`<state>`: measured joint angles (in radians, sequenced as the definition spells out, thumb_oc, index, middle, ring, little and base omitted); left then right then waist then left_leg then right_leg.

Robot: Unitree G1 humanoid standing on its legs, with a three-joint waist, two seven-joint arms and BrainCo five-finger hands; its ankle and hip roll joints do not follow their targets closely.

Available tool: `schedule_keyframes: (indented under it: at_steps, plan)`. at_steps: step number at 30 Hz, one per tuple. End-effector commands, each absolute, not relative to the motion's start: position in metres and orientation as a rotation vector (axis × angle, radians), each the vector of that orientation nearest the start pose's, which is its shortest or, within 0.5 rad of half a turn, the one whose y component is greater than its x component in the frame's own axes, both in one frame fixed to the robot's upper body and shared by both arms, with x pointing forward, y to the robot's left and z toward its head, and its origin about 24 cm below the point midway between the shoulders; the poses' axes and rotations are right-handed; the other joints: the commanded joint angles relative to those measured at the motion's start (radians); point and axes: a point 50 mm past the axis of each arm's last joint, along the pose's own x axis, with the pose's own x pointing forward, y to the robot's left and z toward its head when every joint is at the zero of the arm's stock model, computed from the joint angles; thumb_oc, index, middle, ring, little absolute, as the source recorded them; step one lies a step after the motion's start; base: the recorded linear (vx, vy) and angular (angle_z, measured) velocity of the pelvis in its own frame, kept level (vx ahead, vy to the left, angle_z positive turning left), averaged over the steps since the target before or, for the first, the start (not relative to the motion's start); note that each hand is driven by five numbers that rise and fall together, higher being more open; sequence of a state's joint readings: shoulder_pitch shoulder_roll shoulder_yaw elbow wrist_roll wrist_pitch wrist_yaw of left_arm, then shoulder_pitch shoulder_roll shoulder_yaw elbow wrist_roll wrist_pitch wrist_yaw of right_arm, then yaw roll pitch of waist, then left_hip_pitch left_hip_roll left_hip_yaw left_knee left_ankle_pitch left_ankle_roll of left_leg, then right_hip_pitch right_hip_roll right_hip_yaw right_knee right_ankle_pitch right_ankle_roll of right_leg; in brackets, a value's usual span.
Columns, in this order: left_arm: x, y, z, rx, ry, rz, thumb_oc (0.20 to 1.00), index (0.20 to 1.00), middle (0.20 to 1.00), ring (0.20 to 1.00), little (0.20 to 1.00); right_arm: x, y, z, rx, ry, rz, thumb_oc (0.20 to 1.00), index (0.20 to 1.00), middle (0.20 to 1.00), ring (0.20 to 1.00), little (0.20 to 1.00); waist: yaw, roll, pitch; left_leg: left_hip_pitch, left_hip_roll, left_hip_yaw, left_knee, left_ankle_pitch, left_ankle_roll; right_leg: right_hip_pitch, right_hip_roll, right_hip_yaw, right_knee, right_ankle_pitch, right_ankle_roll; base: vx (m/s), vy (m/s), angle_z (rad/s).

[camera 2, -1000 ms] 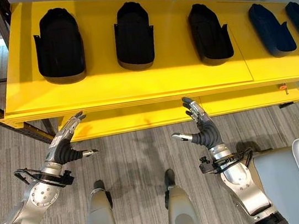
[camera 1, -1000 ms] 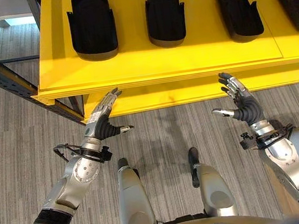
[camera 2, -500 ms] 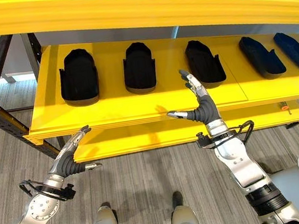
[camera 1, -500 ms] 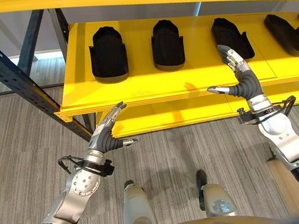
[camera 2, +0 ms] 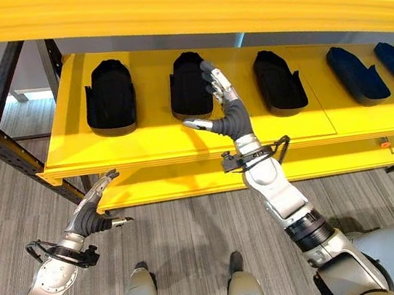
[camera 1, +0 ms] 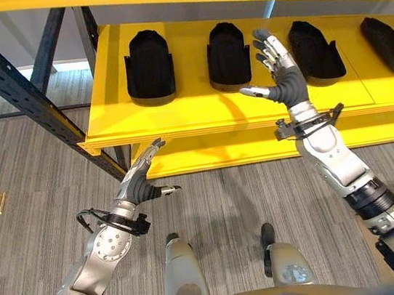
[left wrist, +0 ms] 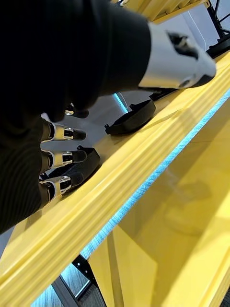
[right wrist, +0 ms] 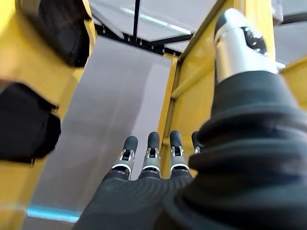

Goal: Move parts from the plastic box to the shelf.

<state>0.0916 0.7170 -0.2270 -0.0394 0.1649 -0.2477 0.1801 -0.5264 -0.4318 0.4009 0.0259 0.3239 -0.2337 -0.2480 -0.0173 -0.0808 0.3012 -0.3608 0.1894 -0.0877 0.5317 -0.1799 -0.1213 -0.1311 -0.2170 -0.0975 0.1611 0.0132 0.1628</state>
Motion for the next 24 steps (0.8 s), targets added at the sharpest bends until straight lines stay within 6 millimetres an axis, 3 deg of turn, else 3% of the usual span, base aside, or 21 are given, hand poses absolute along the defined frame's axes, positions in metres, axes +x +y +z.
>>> schedule_keyframes:
  at_steps: [1,2,7,24]
  plan:
    - [0.225,0.207,0.082,0.756,-0.291,-0.207,1.000,1.000,1.000,1.000,1.000,0.312,-0.111,0.210,0.001,-0.694,0.231,1.000,1.000,1.000,1.000,1.000,0.019,0.003,-0.012,0.033,-0.007,0.040,-0.165,0.136,0.039,-0.025,-0.037,0.021,0.149,-0.078,-0.003,-0.02,0.010,0.04]
    - [0.225,0.206,0.083,0.753,-0.292,-0.210,1.000,1.000,1.000,1.000,1.000,0.317,-0.099,0.216,0.069,-0.681,0.264,1.000,1.000,1.000,1.000,1.000,0.025,0.002,-0.007,0.027,-0.009,0.042,-0.159,0.134,0.041,-0.031,-0.038,0.022,0.156,-0.079,-0.005,0.00,0.000,0.00]
    - [0.226,0.205,0.084,0.746,-0.291,-0.214,1.000,1.000,1.000,1.000,1.000,0.327,-0.084,0.217,0.158,-0.625,0.294,1.000,1.000,1.000,1.000,1.000,0.036,0.002,0.002,0.013,-0.013,0.040,-0.147,0.132,0.042,-0.039,-0.041,0.021,0.161,-0.075,-0.007,0.00,0.000,0.00]
    - [0.229,0.207,0.087,0.741,-0.286,-0.210,1.000,1.000,1.000,1.000,1.000,0.357,-0.066,0.237,0.308,-0.548,0.234,1.000,1.000,1.000,1.000,1.000,0.073,0.014,0.045,-0.032,-0.032,0.033,-0.119,0.130,0.050,-0.070,-0.049,0.018,0.179,-0.066,-0.010,0.00,0.001,0.00]
